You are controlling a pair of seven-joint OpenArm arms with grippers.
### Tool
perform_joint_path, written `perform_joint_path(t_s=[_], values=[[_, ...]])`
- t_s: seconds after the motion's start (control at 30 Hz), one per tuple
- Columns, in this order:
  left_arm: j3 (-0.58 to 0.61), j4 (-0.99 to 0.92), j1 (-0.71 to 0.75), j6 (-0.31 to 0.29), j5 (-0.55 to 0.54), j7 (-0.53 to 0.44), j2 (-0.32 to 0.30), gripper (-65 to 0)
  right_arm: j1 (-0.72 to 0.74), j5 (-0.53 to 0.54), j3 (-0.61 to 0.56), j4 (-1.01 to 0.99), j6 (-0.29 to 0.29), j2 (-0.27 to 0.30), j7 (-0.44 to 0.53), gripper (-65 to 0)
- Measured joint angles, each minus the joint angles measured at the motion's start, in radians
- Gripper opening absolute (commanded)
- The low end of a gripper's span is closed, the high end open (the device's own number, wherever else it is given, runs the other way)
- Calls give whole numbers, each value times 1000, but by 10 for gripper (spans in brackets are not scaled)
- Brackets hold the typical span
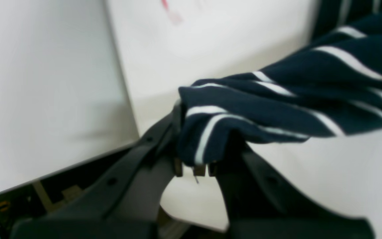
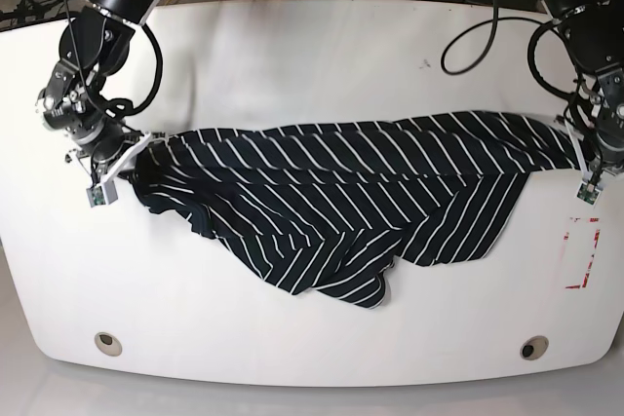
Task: Fold the T-shirt properly
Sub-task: 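Pull the shirt edge taut between both grippers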
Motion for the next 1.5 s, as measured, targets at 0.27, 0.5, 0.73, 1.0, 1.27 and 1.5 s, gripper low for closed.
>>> perform_joint_path(t_s=[0.27, 0.5, 0.73, 1.0, 1.27, 1.5], values=[[0, 1, 139, 0, 1, -3, -1, -650, -100, 3, 86, 1, 0, -59, 3, -650], [1, -4, 233, 0, 0, -7, 0, -650, -117, 3, 132, -40, 0, -74, 9, -631], [2, -59, 259, 0, 3, -24, 26, -650, -121, 22, 154, -150, 0, -74, 32, -477], [2, -135, 283, 0, 0, -149, 26, -650, -123, 45, 235, -114, 5, -80, -8, -160], [0, -138, 282, 0, 4, -149, 22, -650, -171, 97, 262, 115, -8, -79, -106, -103], [0, -138, 281, 0, 5, -149, 24, -650, -103, 108, 132, 101, -4, -28, -107, -103]])
